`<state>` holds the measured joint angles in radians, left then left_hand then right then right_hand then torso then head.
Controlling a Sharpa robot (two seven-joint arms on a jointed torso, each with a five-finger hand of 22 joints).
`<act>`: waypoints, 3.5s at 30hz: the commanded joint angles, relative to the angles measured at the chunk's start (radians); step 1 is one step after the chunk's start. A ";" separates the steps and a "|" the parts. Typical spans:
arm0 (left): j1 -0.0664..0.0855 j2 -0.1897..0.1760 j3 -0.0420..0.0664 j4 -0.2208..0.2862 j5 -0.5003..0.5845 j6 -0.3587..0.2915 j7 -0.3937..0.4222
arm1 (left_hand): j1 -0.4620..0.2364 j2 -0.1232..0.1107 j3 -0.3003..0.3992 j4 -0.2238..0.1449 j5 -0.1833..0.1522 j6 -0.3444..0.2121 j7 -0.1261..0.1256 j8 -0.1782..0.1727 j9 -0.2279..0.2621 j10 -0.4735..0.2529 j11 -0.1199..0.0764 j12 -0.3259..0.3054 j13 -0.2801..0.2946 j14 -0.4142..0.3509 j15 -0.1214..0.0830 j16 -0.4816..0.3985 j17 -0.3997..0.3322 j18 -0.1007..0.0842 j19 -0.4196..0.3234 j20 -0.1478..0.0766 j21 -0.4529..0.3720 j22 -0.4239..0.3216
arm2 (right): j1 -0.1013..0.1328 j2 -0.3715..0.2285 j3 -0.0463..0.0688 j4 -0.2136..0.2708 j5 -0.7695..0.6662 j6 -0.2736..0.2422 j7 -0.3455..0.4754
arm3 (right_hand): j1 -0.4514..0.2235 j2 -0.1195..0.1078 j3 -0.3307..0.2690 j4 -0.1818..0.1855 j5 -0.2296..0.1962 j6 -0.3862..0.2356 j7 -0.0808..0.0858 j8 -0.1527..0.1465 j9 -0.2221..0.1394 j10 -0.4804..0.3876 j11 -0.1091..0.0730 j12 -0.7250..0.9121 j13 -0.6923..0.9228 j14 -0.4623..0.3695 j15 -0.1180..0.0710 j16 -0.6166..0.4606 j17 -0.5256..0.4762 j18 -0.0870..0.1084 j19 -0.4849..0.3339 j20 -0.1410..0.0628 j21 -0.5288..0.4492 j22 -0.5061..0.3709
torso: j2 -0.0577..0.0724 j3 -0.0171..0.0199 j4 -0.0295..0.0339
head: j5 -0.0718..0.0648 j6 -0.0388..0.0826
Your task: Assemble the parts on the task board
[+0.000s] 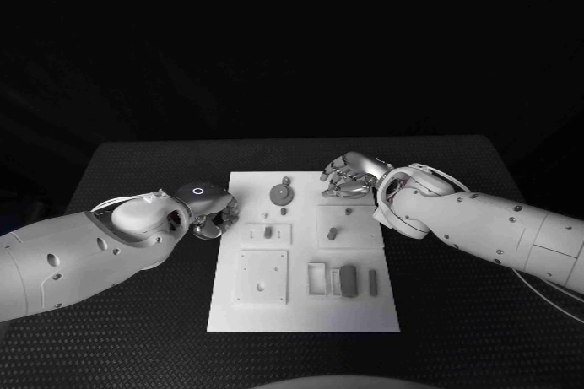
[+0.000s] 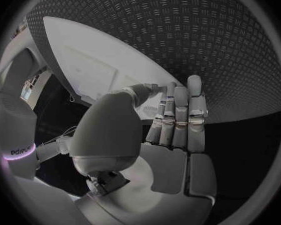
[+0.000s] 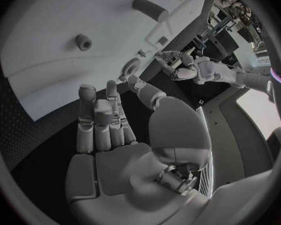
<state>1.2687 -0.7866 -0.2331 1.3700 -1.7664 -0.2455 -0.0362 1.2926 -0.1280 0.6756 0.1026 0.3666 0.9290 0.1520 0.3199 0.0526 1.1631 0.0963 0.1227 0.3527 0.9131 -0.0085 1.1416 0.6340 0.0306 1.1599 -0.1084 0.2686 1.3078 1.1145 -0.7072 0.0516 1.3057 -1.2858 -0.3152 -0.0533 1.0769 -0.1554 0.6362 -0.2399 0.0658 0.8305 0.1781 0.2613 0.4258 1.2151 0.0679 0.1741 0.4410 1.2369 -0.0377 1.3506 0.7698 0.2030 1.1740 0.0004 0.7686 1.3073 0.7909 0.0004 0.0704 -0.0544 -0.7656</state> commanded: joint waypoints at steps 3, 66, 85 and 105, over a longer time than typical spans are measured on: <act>-0.006 0.006 -0.005 -0.001 0.000 0.014 -0.001 | -0.020 -0.006 0.043 -0.005 -0.015 0.003 0.004 0.007 0.322 0.002 0.003 -0.006 0.005 0.001 0.003 -0.005 0.003 0.046 -0.002 0.003 0.009 0.022 | -0.001 0.000 0.000 0.002 0.001 0.001 0.008 | -0.012 -0.002 -0.001 0.007 0.001 0.000 0.004 0.005 -0.002 -0.002 0.005 0.005 0.001 -0.005 -0.001 -0.004 -0.002 0.059 -0.002 -0.006 -0.006 0.020 | 0.001 0.0005 -0.0004 | 0.001 0.003; -0.006 0.014 -0.004 -0.007 0.016 -0.090 -0.005 | -0.136 -0.135 0.242 -0.027 -0.120 -0.080 0.038 -0.013 0.324 -0.054 0.023 -0.041 0.030 0.006 0.020 -0.025 0.006 0.059 0.002 0.018 0.007 0.018 | -0.001 -0.001 0.000 -0.002 0.006 0.004 0.010 | -0.018 0.000 -0.001 0.017 0.001 -0.001 0.004 0.005 -0.003 -0.002 0.005 0.005 0.002 -0.007 -0.001 -0.005 -0.002 0.059 -0.003 -0.006 -0.008 0.019 | 0.000 -0.0005 -0.0005 | -0.005 0.012; -0.006 0.005 -0.004 -0.002 0.031 -0.140 0.005 | -0.114 -0.126 0.270 -0.031 -0.110 -0.080 0.037 -0.006 0.329 -0.055 0.023 -0.039 0.035 0.007 0.020 -0.027 0.006 0.063 0.004 0.020 0.002 0.017 | -0.002 -0.002 0.000 -0.004 0.007 0.006 0.009 | -0.018 -0.001 -0.001 0.017 0.001 -0.001 0.005 0.005 -0.003 -0.002 0.005 0.005 0.002 -0.007 -0.001 -0.005 -0.002 0.059 -0.003 -0.006 -0.008 0.020 | 0.000 -0.0005 -0.0002 | -0.004 0.015; -0.004 -0.030 -0.002 0.034 0.084 -0.169 0.020 | -0.114 -0.139 0.279 -0.029 -0.112 -0.078 0.036 -0.002 0.332 -0.054 0.023 -0.037 0.038 0.009 0.020 -0.028 0.007 0.063 0.007 0.021 0.000 0.018 | -0.004 -0.001 0.000 -0.005 0.008 0.007 0.010 | -0.018 -0.001 -0.001 0.018 0.001 -0.002 0.005 0.005 -0.003 -0.002 0.005 0.006 0.002 -0.007 -0.001 -0.005 -0.002 0.059 -0.003 -0.006 -0.008 0.020 | 0.000 0.0007 -0.0004 | -0.004 0.018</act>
<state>1.2630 -0.8121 -0.2361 1.3957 -1.7235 -0.3937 -0.0346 1.1774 -0.2614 0.9490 0.0747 0.2525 0.8519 0.1887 0.3128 0.3833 1.1132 0.1209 0.0848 0.3899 0.9214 0.0077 1.1151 0.6404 0.0381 1.1630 -0.0904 0.2720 1.3073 1.1118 -0.7084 0.0515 1.3001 -1.2775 -0.3148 -0.0525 1.0661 -0.1552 0.6348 -0.2275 0.0658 0.8285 0.1770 0.2613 0.4244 1.2112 0.0641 0.1741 0.4420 1.2347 -0.0396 1.3506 0.7691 0.2030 1.1726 0.0018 0.7648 1.3073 0.7910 0.0004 0.0701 -0.0586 -0.7488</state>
